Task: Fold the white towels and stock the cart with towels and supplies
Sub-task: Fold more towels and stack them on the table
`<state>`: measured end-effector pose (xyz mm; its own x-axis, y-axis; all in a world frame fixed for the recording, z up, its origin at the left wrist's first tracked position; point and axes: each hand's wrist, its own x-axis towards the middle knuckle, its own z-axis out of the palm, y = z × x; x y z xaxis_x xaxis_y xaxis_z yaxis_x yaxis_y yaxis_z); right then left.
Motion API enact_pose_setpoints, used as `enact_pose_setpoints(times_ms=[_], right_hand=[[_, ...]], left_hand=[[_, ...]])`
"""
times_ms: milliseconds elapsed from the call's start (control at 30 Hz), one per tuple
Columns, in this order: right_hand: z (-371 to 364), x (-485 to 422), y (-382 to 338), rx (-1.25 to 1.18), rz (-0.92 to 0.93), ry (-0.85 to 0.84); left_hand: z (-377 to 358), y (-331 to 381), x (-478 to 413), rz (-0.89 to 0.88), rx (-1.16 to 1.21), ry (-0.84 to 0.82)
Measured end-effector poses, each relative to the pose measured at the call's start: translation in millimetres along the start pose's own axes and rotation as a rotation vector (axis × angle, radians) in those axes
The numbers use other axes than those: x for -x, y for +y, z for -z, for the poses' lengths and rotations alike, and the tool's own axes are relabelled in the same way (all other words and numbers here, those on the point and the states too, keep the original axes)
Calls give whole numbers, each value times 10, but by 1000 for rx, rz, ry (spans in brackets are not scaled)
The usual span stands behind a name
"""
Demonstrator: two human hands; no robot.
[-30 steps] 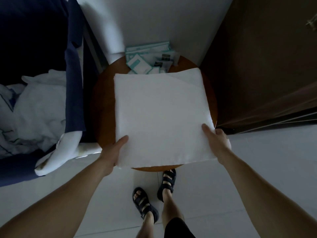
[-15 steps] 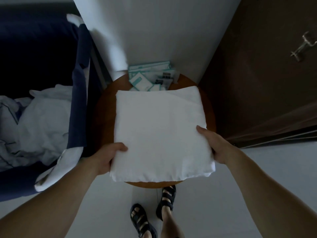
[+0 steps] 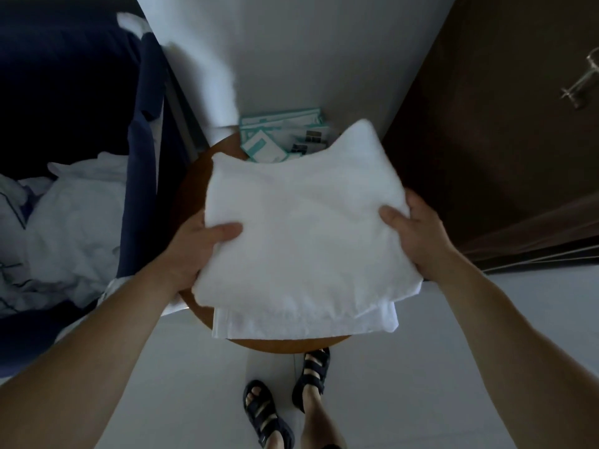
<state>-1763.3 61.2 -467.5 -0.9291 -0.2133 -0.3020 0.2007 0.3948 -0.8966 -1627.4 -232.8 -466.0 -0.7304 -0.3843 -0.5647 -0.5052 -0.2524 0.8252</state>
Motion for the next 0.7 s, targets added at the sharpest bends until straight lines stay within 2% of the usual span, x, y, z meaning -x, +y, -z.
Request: enact_pose_setpoints(times_ms=[67, 167, 400, 500, 600, 700], right_hand=[[48, -77, -175, -101, 44, 36], [99, -220, -243, -217, -14, 28], [-125, -141, 787, -134, -433, -10], [-166, -13, 979, -179, -580, -44], [-126, 16, 966, -153, -557, -58], [-114, 131, 883, -32, -546, -144]], left_hand=[[24, 195, -7, -109, 43, 11], [67, 214, -83, -113, 53, 62], [76, -739, -249, 198, -8, 166], [142, -1074, -254, 246, -71, 217], [162, -1163, -278, 214, -132, 216], [123, -1191, -298, 190, -184, 219]])
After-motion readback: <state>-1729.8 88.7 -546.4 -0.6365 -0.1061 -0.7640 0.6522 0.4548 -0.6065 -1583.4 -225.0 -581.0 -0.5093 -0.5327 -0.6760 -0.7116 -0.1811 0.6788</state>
